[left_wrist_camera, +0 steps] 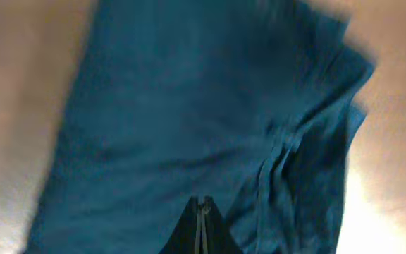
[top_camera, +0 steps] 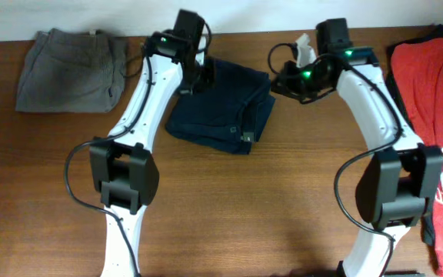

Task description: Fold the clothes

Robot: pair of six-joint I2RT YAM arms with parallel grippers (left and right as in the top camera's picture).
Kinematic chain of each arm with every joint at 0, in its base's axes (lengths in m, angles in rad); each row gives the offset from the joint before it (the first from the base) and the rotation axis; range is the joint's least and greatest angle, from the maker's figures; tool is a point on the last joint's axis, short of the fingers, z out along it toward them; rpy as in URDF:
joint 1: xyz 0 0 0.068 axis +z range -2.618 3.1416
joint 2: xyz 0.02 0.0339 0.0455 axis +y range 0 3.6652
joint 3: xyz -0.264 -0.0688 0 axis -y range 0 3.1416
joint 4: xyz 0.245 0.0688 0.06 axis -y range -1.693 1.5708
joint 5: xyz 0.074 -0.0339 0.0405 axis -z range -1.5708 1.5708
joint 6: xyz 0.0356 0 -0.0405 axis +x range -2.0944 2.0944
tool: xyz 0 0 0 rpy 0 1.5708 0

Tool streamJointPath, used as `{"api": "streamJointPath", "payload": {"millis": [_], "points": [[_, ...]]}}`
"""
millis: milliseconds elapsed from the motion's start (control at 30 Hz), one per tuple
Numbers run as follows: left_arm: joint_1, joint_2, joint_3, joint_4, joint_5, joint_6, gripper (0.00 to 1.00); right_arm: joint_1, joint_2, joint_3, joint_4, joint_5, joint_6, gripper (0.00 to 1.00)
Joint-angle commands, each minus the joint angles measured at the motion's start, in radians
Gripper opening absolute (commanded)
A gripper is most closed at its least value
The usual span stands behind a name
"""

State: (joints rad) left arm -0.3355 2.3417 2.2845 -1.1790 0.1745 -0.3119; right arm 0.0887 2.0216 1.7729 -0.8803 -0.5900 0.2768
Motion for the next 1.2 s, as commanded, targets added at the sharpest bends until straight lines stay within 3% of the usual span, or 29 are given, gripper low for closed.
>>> {"api": "streamJointPath", "payload": {"millis": [0, 67, 233, 633, 767, 1067, 1100, 1167], "points": [[-0.016, 0.034, -0.085, -0.014, 0.097, 0.042, 0.01, 0.032, 0.021, 0.005, 0.049, -0.062, -0.006, 0.62], [-0.016, 0.035, -0.13, 0.003, 0.095, 0.045, 0.01, 0.047, 0.028, 0.005, 0.086, -0.07, -0.002, 0.78], [-0.016, 0.035, -0.271, 0.087, 0.096, 0.045, 0.01, 0.073, 0.049, 0.005, 0.203, -0.085, 0.063, 0.89], [-0.008, 0.019, -0.347, 0.063, 0.091, 0.083, 0.01, 0.073, 0.051, 0.005, 0.361, -0.075, 0.188, 0.89], [0.002, -0.047, -0.322, 0.06, 0.09, 0.098, 0.01, 0.07, 0.051, 0.005, 0.425, -0.076, 0.227, 0.73], [0.003, -0.194, -0.32, 0.048, 0.035, 0.105, 0.01, 0.062, 0.1, 0.005, 0.553, -0.07, 0.359, 0.09], [0.003, -0.195, -0.32, 0.047, 0.035, 0.108, 0.0, 0.062, 0.114, 0.005, 0.574, -0.079, 0.377, 0.04], [0.002, -0.194, -0.32, 0.047, 0.039, 0.14, 0.01, 0.063, 0.154, 0.005, 0.639, -0.129, 0.391, 0.04]]}}
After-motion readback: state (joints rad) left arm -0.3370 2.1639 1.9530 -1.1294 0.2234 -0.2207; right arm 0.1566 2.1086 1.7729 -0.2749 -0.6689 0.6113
